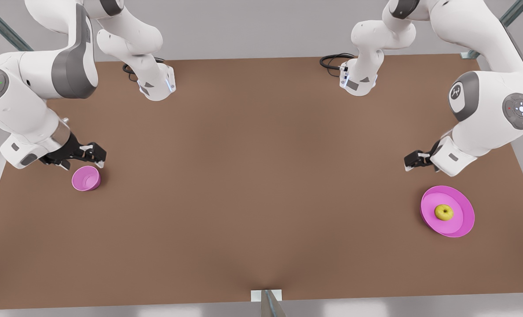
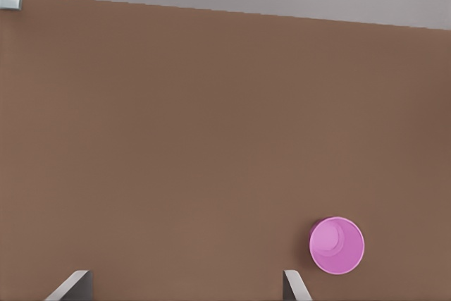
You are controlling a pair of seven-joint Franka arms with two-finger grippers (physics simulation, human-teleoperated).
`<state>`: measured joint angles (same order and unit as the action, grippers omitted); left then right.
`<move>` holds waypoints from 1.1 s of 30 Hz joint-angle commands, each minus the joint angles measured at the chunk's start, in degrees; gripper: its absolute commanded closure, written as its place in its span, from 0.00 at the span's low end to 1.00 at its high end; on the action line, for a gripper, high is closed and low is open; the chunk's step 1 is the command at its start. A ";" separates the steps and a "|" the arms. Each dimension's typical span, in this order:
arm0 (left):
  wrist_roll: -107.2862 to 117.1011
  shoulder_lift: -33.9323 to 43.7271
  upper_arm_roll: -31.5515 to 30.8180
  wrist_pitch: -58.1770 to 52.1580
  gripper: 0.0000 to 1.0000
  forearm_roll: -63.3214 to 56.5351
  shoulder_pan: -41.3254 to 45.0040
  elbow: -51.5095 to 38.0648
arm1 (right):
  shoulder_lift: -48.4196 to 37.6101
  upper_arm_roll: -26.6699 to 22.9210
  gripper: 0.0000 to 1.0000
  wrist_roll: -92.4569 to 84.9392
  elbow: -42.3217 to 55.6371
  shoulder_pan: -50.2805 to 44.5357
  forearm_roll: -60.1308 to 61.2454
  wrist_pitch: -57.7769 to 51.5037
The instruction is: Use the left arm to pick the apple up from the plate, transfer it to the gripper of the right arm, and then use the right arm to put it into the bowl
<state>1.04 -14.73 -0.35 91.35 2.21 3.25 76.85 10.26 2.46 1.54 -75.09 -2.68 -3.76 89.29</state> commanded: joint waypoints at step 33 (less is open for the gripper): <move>-20.99 -33.78 4.48 37.77 0.00 0.87 -19.07 1.64 | 3.98 1.14 0.00 0.39 -0.50 0.83 2.18 5.45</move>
<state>-15.36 -48.14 4.11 125.63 3.21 -15.84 78.53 14.26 3.60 1.83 -75.61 -1.93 -1.60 94.60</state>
